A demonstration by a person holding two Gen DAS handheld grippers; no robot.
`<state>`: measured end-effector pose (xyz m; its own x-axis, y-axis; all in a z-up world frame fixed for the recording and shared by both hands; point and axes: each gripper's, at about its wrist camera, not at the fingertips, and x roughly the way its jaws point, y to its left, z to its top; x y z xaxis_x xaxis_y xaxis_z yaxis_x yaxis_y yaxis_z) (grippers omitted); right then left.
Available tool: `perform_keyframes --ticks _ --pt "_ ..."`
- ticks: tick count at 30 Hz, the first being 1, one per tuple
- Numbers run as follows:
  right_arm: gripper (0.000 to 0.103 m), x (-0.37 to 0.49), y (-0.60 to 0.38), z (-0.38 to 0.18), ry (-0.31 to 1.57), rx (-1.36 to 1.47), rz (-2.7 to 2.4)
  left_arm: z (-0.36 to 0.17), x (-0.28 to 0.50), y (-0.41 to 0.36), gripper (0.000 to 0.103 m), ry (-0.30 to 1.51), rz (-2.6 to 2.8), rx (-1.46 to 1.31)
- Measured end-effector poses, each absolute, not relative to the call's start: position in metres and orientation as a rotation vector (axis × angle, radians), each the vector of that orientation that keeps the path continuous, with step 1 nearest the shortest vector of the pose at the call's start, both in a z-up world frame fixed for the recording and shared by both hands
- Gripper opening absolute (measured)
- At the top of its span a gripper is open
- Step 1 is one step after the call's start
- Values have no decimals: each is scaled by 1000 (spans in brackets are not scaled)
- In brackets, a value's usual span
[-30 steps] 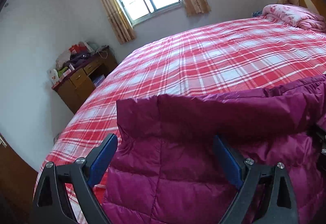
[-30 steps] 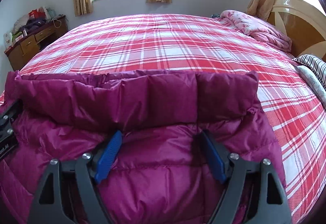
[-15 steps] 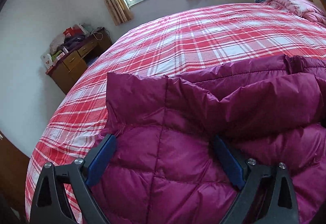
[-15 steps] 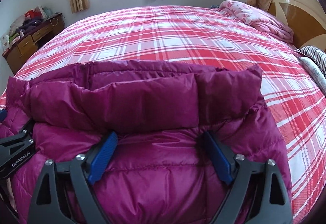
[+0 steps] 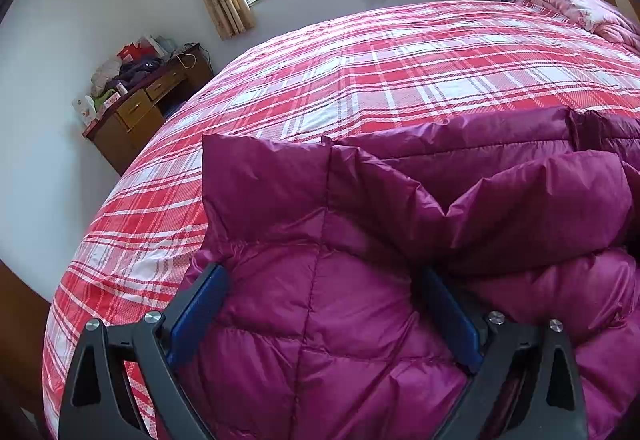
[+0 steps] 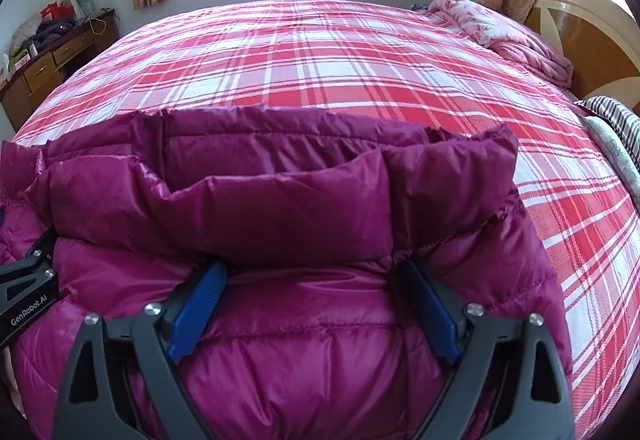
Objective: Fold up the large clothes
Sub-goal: 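Press the folded jacket flat with both open tools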
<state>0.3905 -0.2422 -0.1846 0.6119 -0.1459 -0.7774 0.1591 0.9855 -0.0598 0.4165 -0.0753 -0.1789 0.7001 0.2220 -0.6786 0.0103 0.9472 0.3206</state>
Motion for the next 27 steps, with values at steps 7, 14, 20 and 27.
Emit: perform_keyframes --ticks 7,14,20,27 --pt "92 391 -241 -185 897 1 -188 -181 418 -77 99 786 129 325" --pt "92 372 -231 -169 860 -9 -166 -183 417 -79 99 774 139 338" --pt "93 333 -193 -152 760 -34 -70 -182 415 -79 99 770 141 338" --pt "93 342 -177 -182 813 -122 -100 -180 414 -75 99 768 132 314"
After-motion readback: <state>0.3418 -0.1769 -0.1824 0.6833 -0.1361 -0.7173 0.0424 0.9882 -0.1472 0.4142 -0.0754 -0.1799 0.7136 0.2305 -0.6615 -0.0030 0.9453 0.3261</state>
